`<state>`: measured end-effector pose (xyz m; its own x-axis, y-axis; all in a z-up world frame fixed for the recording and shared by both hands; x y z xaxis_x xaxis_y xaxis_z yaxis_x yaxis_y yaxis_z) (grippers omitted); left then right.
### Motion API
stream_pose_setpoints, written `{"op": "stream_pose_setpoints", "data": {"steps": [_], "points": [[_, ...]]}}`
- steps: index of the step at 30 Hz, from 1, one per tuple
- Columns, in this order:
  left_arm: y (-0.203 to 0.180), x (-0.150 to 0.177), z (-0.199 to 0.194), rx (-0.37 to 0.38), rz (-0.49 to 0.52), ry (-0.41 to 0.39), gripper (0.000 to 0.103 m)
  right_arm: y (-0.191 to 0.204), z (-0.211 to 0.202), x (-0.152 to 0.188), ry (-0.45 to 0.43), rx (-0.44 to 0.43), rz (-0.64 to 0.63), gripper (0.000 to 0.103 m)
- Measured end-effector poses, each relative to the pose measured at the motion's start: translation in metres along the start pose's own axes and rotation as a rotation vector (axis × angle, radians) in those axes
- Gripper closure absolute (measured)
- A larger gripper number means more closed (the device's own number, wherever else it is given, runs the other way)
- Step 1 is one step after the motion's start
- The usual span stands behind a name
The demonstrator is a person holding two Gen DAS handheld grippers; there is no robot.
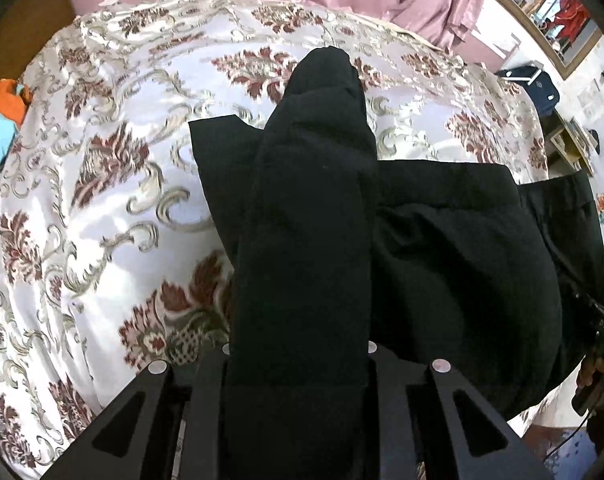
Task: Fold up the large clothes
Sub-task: 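Close both grippers on the hood and fold it down onto the jacket, then open both grippers and lift them away from the folded jacket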
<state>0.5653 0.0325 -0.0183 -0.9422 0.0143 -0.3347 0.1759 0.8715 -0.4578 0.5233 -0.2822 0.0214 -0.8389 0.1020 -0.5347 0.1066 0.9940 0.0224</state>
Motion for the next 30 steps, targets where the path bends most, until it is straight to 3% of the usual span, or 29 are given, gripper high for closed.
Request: {"op": "stream_pose_setpoints", "data": {"steps": [7, 11, 22, 25, 30], "points": [[0.020, 0.019, 0.013, 0.035, 0.023, -0.039, 0.082, 0.003, 0.017, 0.033, 0.022, 0.087, 0.029, 0.086], [0.027, 0.021, 0.015, 0.049, 0.023, -0.049, 0.081, -0.003, 0.026, 0.043, 0.020, 0.125, 0.114, 0.085], [0.033, 0.024, 0.017, 0.015, 0.022, -0.044, 0.060, -0.006, 0.037, 0.047, 0.003, 0.197, 0.177, 0.073], [0.035, 0.026, 0.017, -0.018, 0.032, -0.052, 0.043, -0.007, 0.039, 0.048, -0.005, 0.204, 0.163, 0.071], [0.041, 0.034, 0.014, -0.091, 0.023, -0.124, 0.019, -0.010, 0.046, 0.050, -0.003, 0.242, 0.133, 0.057]]}}
Point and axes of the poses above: each gripper's, at about its wrist camera, not at the fingertips, and z roughly the way its jaws point, y to its left, x to its underside, the point moved 4 cm from there along z, roughly the way its jaws point, and after that the axes turned 15 degrees about x, right-handed, at the moved point
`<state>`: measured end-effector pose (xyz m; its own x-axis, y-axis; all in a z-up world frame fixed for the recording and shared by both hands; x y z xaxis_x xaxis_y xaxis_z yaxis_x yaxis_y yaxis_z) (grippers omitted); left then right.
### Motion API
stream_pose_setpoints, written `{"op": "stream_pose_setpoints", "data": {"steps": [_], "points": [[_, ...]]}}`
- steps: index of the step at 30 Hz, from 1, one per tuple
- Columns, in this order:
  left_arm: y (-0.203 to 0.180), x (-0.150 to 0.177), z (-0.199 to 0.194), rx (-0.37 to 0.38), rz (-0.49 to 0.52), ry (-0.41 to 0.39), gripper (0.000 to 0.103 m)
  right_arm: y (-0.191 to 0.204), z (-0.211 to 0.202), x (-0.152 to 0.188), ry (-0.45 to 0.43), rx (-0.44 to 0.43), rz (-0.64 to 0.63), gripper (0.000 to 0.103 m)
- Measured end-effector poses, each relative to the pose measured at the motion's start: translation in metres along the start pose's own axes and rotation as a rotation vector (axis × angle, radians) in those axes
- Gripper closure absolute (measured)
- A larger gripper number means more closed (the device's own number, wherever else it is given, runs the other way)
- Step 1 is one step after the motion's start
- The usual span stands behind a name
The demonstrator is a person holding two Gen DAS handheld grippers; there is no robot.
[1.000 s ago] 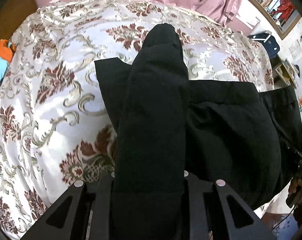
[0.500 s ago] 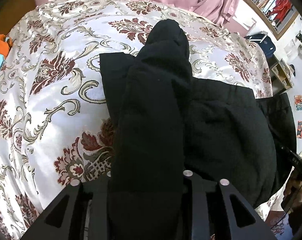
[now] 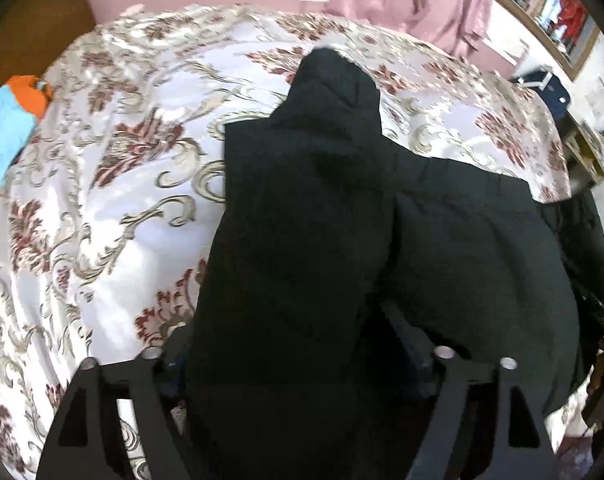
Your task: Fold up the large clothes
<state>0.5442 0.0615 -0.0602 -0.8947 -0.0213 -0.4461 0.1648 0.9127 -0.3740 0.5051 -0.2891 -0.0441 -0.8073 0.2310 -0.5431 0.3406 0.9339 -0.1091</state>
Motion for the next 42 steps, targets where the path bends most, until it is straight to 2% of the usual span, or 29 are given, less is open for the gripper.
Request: {"op": "stream_pose_setpoints", "data": {"steps": [1, 3, 5, 8, 14, 22, 24, 27, 35, 42], "points": [[0.002, 0.002, -0.002, -0.010, -0.010, -0.022, 0.018, 0.000, 0.001, 0.000, -0.003, 0.015, -0.005, 0.054], [0.003, 0.006, -0.003, -0.015, -0.028, -0.053, 0.016, 0.001, 0.001, -0.001, -0.026, 0.050, -0.017, 0.037], [0.004, 0.008, -0.005, -0.014, -0.035, -0.077, 0.016, 0.001, -0.002, -0.002, -0.052, 0.046, -0.014, 0.025], [0.004, 0.011, -0.013, -0.026, -0.050, -0.126, 0.015, -0.002, -0.003, -0.003, -0.070, 0.018, 0.005, 0.018], [0.002, 0.017, -0.041, -0.072, -0.065, -0.269, 0.006, -0.007, -0.017, -0.003, -0.149, -0.002, 0.037, 0.011], [-0.015, 0.032, -0.074, -0.115, -0.038, -0.391, 0.002, -0.009, -0.035, 0.007, -0.254, -0.001, 0.043, 0.010], [-0.021, 0.038, -0.083, -0.121, -0.025, -0.422, 0.000, -0.010, -0.050, 0.009, -0.314, 0.033, 0.038, 0.001], [-0.036, 0.048, -0.098, -0.141, 0.032, -0.447, 0.000, -0.009, -0.073, 0.011, -0.378, 0.033, 0.023, 0.001], [-0.080, 0.081, -0.135, -0.143, 0.183, -0.497, 0.000, 0.000, -0.126, 0.029, -0.459, 0.008, 0.020, 0.001], [-0.107, 0.106, -0.166, -0.117, 0.219, -0.555, 0.000, 0.009, -0.174, 0.056, -0.544, -0.011, 0.020, 0.001]]}}
Point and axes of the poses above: each gripper's, at about its wrist camera, not at the fingertips, and z roughly the way its jaws point, y to its left, x to its underside, the point moved 4 cm from there along z, roughly the way its jaws point, and after that the axes turned 15 degrees about x, right-handed, at the moved point
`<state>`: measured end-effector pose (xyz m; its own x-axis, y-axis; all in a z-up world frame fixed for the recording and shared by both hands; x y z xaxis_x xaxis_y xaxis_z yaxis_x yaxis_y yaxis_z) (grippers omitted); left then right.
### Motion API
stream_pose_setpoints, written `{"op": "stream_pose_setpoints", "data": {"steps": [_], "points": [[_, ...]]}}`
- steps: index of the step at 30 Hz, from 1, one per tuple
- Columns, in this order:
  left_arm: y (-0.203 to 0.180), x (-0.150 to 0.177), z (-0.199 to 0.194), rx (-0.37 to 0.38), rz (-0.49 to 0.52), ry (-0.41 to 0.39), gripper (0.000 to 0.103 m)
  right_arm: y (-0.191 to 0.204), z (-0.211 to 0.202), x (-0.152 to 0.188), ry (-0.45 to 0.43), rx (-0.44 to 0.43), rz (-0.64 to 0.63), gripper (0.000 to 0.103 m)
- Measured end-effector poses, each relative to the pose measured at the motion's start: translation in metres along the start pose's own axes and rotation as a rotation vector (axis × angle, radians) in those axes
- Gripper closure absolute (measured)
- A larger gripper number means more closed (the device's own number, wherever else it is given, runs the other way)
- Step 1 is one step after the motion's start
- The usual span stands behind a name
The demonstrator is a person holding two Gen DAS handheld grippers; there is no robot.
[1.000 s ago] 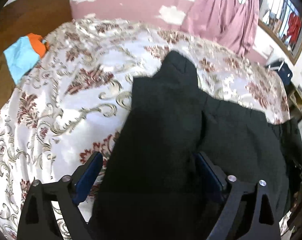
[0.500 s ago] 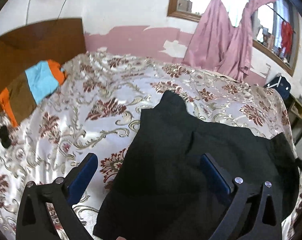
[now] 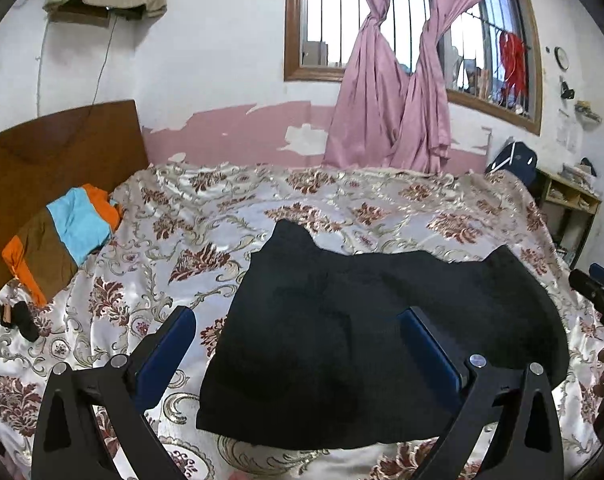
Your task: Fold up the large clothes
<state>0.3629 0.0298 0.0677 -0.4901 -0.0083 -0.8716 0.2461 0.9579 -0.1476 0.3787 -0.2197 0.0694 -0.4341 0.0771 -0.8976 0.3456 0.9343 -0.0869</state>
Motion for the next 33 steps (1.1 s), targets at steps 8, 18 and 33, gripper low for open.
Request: {"op": "stream_pose_setpoints", "data": {"steps": [8, 18, 33], "points": [[-0.029, 0.006, -0.045, 0.028, 0.028, -0.076, 0.000, 0.001, -0.054, 0.007, -0.065, -0.022, 0.012, 0.001], [-0.062, 0.027, -0.088, 0.052, 0.104, -0.144, 0.000, 0.007, -0.117, 0.028, -0.125, -0.038, 0.008, 0.001], [-0.070, 0.065, -0.136, 0.075, 0.075, -0.172, 0.000, 0.027, -0.190, 0.063, -0.253, -0.066, -0.033, 0.001]]}}
Point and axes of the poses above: each gripper's, at about its wrist camera, not at the fingertips, and z roughly the way its jaws point, y to its left, x to its underside, the point moved 4 cm from there along z, roughly the way its jaws point, and after that the axes turned 15 degrees about x, right-handed, at the moved point
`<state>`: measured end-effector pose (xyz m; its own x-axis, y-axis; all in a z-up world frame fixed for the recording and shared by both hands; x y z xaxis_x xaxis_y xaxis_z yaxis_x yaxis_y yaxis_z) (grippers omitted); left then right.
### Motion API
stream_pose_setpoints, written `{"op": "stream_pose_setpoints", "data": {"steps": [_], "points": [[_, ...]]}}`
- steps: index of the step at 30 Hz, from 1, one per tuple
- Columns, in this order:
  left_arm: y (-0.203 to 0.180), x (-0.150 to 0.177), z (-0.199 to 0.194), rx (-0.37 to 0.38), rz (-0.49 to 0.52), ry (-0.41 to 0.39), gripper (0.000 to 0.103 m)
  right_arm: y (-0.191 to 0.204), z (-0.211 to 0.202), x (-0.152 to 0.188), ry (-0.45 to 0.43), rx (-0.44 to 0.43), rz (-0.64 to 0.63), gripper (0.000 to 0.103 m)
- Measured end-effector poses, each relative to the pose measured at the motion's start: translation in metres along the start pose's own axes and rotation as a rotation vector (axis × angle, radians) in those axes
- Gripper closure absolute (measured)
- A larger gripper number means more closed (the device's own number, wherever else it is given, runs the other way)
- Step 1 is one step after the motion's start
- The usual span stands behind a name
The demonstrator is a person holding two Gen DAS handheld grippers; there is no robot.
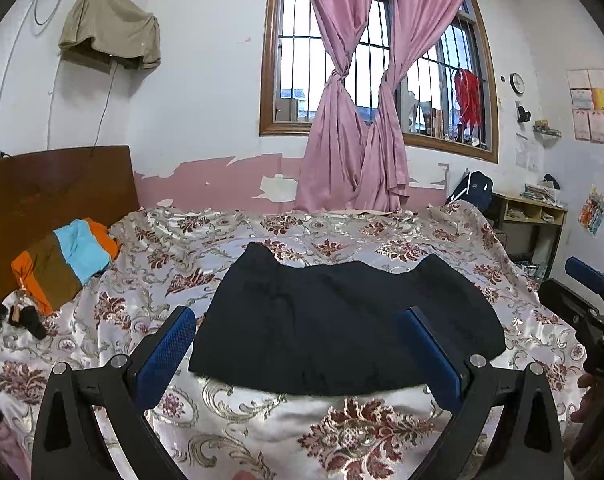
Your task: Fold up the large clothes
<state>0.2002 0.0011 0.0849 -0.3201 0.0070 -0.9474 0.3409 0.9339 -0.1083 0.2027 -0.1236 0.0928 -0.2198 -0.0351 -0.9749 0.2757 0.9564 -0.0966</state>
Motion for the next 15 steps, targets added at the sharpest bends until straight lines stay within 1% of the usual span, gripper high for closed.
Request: {"op": "stream_pose_setpoints", "data": {"steps": [4, 8, 15], "points": [[-0.002, 0.010, -0.011, -0.004, -0.001, 0.012, 0.000, 0.003, -0.012, 0.008, -0.002, 0.001, 0.019, 0.001], [-0.007, 0.019, -0.019, -0.021, 0.031, 0.011, 0.000, 0.005, -0.021, 0.020, -0.001, 0.011, 0.020, 0.001], [-0.014, 0.032, -0.034, -0.029, 0.026, -0.004, 0.000, -0.007, -0.031, 0.034, 0.008, 0.033, 0.055, 0.001]]}}
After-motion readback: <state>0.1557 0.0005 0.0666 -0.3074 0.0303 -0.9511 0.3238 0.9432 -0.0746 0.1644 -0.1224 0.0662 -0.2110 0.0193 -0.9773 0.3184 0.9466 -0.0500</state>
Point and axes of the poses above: each gripper's, at about its wrist camera, not at the fingertips, and z roughly the way its jaws point, y to its left, x to its underside, the point moved 4 cm from there along z, roughly the way its jaws point, and after that the axes turned 15 degrees about x, right-handed, at the moved point
